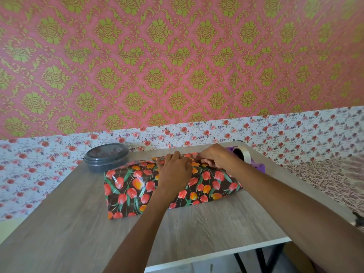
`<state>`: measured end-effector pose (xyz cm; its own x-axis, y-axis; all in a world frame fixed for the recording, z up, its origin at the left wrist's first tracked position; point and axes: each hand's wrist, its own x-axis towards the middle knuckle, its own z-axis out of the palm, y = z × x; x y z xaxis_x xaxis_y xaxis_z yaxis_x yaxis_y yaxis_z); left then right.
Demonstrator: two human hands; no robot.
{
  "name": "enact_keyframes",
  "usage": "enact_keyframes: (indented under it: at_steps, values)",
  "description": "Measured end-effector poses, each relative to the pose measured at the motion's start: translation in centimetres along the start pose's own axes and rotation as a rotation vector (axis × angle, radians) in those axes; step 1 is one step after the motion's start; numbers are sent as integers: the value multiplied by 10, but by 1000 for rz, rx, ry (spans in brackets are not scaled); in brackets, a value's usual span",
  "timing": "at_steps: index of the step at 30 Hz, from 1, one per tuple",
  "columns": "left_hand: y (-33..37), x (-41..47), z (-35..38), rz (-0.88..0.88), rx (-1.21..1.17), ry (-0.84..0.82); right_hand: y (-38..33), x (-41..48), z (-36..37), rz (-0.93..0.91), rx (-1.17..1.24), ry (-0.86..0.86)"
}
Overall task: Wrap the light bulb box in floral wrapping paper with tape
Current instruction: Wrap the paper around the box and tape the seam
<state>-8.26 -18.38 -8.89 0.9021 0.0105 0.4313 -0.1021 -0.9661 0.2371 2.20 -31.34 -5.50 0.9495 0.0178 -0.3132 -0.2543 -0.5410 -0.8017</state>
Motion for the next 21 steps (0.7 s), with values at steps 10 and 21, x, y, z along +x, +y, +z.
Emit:
enact_keyframes:
  at_steps: [10, 21]
  values:
    - [4, -2, -5, 6, 19, -30, 2, -24, -27, -1, -146, -176]
    - [6, 10, -12, 18, 136, -216, 12, -28, -28, -286, -188, 382]
